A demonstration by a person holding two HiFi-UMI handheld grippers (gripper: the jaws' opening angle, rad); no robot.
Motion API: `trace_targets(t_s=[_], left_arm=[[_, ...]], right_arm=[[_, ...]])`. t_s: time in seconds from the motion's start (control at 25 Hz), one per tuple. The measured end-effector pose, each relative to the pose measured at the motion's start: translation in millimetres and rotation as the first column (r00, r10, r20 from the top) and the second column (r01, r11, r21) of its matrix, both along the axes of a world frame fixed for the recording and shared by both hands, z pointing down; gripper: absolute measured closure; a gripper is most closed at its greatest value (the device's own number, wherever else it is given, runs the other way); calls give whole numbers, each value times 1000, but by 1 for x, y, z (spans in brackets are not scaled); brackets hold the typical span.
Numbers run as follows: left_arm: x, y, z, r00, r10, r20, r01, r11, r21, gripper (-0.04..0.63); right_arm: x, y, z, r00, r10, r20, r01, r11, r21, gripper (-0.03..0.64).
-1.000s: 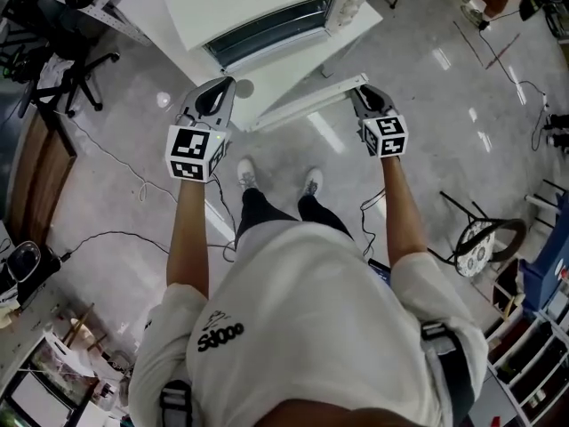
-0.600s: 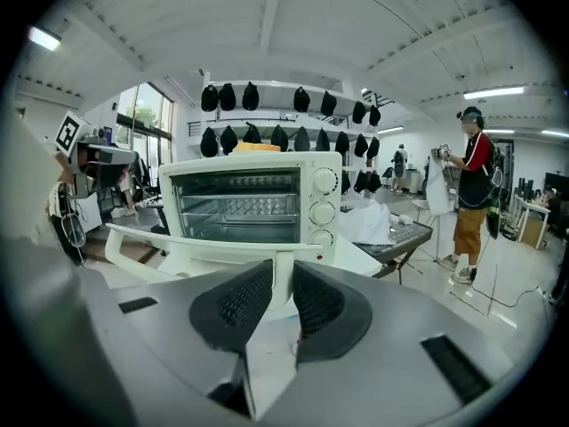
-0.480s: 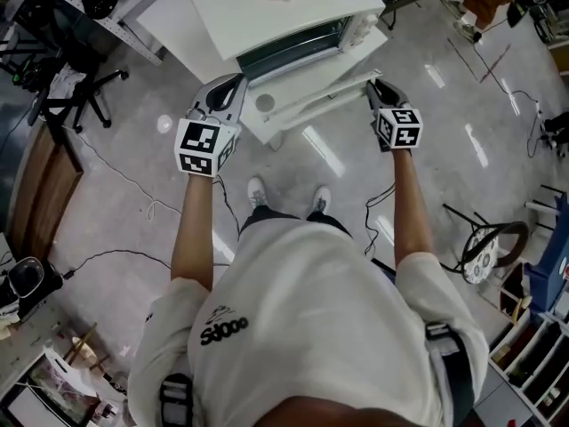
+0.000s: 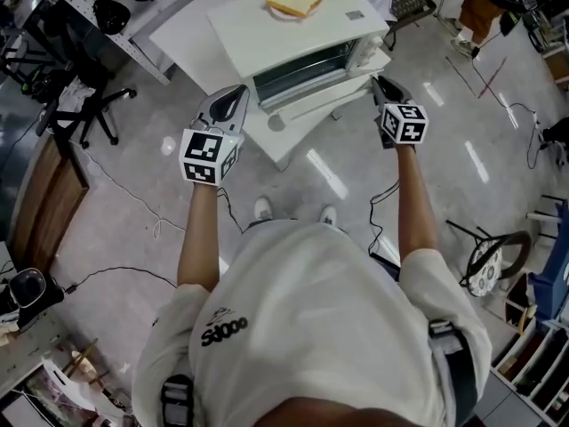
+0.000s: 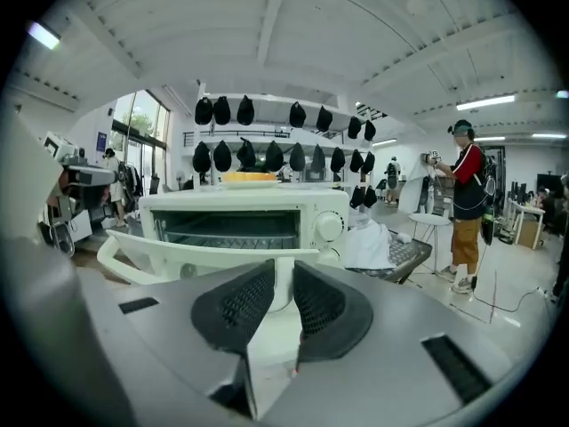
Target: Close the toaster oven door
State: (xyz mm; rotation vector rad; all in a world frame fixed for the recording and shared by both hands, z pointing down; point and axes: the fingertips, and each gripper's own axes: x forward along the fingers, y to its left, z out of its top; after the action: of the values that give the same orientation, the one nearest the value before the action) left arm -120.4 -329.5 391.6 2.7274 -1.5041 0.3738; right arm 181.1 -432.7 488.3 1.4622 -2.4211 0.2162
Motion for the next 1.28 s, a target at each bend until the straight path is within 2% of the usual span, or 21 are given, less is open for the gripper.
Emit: trace_targets(t_s=[0.12,0.28,0.52,0.88,1.04,1.12,1.28], left_arm=[[-12,-4,1,1000,-10,-8,10,1000,-3,577],[-24,-9,-1,1000,-6,-17,6,1000,3,577],[-34,-10,-6,1000,27,3,-27,999,18,577],[-60,-11,-6,999,38,-1,-38,999,11,577],[-59,-15,-9,999,49,13,-49,999,15,577],[-58,-19,-14,999,47,12,-48,999,19,577],[-42,-24,-29,997,73,9,-74,997,38,577]], right_arm=[[-9,-17,-14,999,8,53,-8,1000,0,565],[-21,-37,-25,999,13,41,-13,1000,-1,565],[-38,-69,-40,996,50,73,-50,999,4,565],[-45,-82,-43,989,84,125,-83,996,-11,568],[-40,-84,-40,976,151,159,-136,986,-99,569],[-41,-82,-44,975,176,134,-162,980,-113,560],[-45,-63,-71,987,144,72,-142,989,-29,555]])
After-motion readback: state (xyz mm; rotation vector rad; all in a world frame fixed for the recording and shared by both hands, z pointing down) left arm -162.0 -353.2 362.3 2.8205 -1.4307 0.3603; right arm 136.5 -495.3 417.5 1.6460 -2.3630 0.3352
